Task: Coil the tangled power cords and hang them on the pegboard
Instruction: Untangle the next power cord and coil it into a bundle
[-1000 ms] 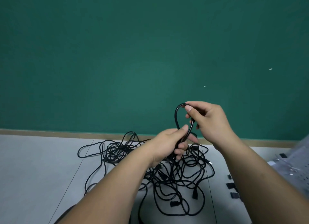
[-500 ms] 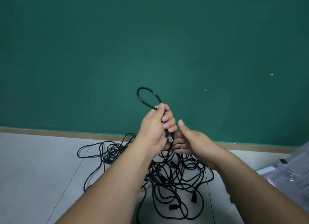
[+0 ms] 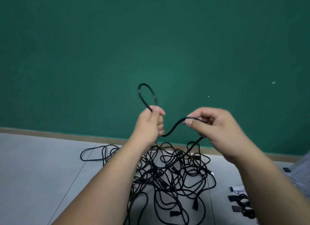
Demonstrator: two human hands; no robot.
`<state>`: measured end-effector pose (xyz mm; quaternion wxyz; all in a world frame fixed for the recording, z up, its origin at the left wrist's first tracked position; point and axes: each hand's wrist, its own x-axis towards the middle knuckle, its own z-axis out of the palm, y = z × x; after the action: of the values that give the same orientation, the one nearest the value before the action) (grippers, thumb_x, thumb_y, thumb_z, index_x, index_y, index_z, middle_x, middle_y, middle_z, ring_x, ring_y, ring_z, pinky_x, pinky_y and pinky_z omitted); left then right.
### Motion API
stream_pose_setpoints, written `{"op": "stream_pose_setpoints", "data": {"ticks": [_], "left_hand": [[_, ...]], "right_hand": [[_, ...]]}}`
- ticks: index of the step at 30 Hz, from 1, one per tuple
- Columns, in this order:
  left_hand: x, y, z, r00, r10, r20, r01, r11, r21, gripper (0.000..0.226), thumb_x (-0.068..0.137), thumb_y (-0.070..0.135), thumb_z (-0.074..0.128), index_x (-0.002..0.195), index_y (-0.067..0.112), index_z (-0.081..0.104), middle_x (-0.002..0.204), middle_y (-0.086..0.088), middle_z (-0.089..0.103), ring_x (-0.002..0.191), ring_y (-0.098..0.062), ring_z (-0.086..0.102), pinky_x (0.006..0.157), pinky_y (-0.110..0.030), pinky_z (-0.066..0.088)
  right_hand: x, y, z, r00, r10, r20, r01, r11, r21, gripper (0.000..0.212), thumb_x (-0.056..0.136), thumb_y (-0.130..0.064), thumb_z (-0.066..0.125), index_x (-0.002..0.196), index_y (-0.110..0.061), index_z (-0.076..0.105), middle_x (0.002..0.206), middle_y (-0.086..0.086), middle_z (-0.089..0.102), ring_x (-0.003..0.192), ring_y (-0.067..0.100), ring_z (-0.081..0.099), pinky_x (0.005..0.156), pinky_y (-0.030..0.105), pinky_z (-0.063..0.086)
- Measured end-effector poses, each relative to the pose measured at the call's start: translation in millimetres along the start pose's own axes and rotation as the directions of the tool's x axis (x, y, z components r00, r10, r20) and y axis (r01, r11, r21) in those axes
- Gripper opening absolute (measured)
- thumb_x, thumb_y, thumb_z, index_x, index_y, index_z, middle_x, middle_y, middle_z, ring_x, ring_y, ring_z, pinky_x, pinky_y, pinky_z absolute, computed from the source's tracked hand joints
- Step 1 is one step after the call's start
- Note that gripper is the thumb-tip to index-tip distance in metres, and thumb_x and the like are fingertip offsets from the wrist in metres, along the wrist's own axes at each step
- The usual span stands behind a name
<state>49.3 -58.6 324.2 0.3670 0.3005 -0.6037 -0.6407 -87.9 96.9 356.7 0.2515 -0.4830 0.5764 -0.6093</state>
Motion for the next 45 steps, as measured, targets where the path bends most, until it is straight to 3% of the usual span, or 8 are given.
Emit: {"op": "stream_pose_setpoints", "data": {"ticks": [5, 10, 15, 25, 31, 35, 41, 45], "left_hand": [[-20, -4, 38, 0.944, -0.046, 0.328, 0.03, 0.998, 0.053, 0.03, 0.113, 0.033, 0.042, 0.091, 0.024, 0.06, 0.062, 0.013, 0.042, 0.051, -0.006, 0.032, 0.05, -0.025, 0.026], [-28, -15, 46, 0.839, -0.185, 0.512, 0.259, 0.963, -0.077, 0.066, 0.105, 0.062, 0.038, 0.127, 0.006, 0.066, 0.078, 0.003, 0.047, 0.061, -0.012, 0.022, 0.058, -0.029, 0.022], [-28, -17, 43, 0.798, -0.155, 0.583, -0.03, 0.955, 0.295, 0.012, 0.11, 0.025, 0.054, 0.106, 0.018, 0.062, 0.074, 0.007, 0.056, 0.066, -0.012, 0.044, 0.06, -0.027, 0.036], [-10, -14, 21, 0.939, -0.203, 0.276, 0.292, 0.896, -0.334, 0.018, 0.1, 0.001, 0.041, 0.104, 0.009, 0.057, 0.064, 0.0, 0.033, 0.059, -0.015, 0.026, 0.058, -0.03, 0.02], [-4, -27, 15, 0.974, -0.162, 0.16, 0.147, 0.984, 0.099, 0.026, 0.101, 0.003, 0.038, 0.107, 0.012, 0.061, 0.061, 0.006, 0.042, 0.061, -0.015, 0.037, 0.064, -0.03, 0.036], [-7, -39, 19, 0.925, -0.191, 0.329, 0.087, 0.948, 0.305, 0.026, 0.1, 0.015, 0.042, 0.104, 0.027, 0.065, 0.067, 0.01, 0.051, 0.068, -0.016, 0.046, 0.074, -0.039, 0.043], [-25, -32, 36, 0.876, -0.171, 0.452, 0.083, 0.974, 0.209, 0.028, 0.105, -0.002, 0.034, 0.105, 0.013, 0.057, 0.108, -0.001, 0.079, 0.104, -0.014, 0.074, 0.096, -0.031, 0.054], [-31, -25, 38, 0.819, -0.215, 0.532, 0.212, 0.975, 0.066, 0.024, 0.105, -0.003, 0.028, 0.11, 0.008, 0.048, 0.09, -0.01, 0.077, 0.084, -0.03, 0.077, 0.081, -0.037, 0.055]], "right_hand": [[-8, -10, -3, 0.994, -0.099, -0.035, 0.097, 0.994, -0.053, 0.004, 0.092, -0.011, 0.079, 0.089, -0.013, 0.081, 0.077, 0.0, 0.075, 0.069, 0.012, 0.061, 0.066, 0.028, 0.049], [-4, 10, -16, 0.974, -0.073, -0.215, 0.02, 0.971, -0.239, 0.01, 0.085, -0.016, 0.088, 0.088, -0.024, 0.083, 0.075, -0.007, 0.071, 0.068, 0.011, 0.059, 0.069, 0.022, 0.049], [2, 29, -24, 0.953, 0.053, -0.297, -0.11, 0.978, -0.176, 0.029, 0.078, -0.014, 0.094, 0.096, -0.022, 0.072, 0.079, -0.001, 0.065, 0.07, 0.009, 0.06, 0.072, 0.026, 0.051], [1, 67, -13, 0.914, 0.399, 0.074, -0.392, 0.915, -0.093, 0.016, 0.109, -0.023, 0.058, 0.113, -0.01, 0.067, 0.105, 0.007, 0.081, 0.105, 0.019, 0.076, 0.104, 0.036, 0.053], [6, 50, 6, 0.955, 0.253, -0.153, -0.261, 0.965, -0.035, 0.009, 0.105, -0.02, 0.065, 0.105, -0.014, 0.071, 0.085, 0.003, 0.076, 0.071, 0.019, 0.073, 0.068, 0.038, 0.056], [12, 28, 11, 0.933, 0.082, -0.351, -0.095, 0.995, -0.02, 0.008, 0.103, -0.02, 0.068, 0.1, -0.016, 0.074, 0.079, -0.001, 0.074, 0.06, 0.014, 0.067, 0.059, 0.03, 0.053], [18, 30, -4, 0.891, 0.022, -0.453, -0.12, 0.975, -0.189, 0.008, 0.101, -0.028, 0.071, 0.095, -0.023, 0.075, 0.08, -0.004, 0.076, 0.057, 0.013, 0.066, 0.064, 0.035, 0.056], [17, 42, -8, 0.899, 0.034, -0.436, -0.186, 0.932, -0.31, 0.009, 0.103, -0.033, 0.068, 0.096, -0.031, 0.073, 0.082, -0.009, 0.076, 0.064, 0.011, 0.069, 0.066, 0.032, 0.052]]}}
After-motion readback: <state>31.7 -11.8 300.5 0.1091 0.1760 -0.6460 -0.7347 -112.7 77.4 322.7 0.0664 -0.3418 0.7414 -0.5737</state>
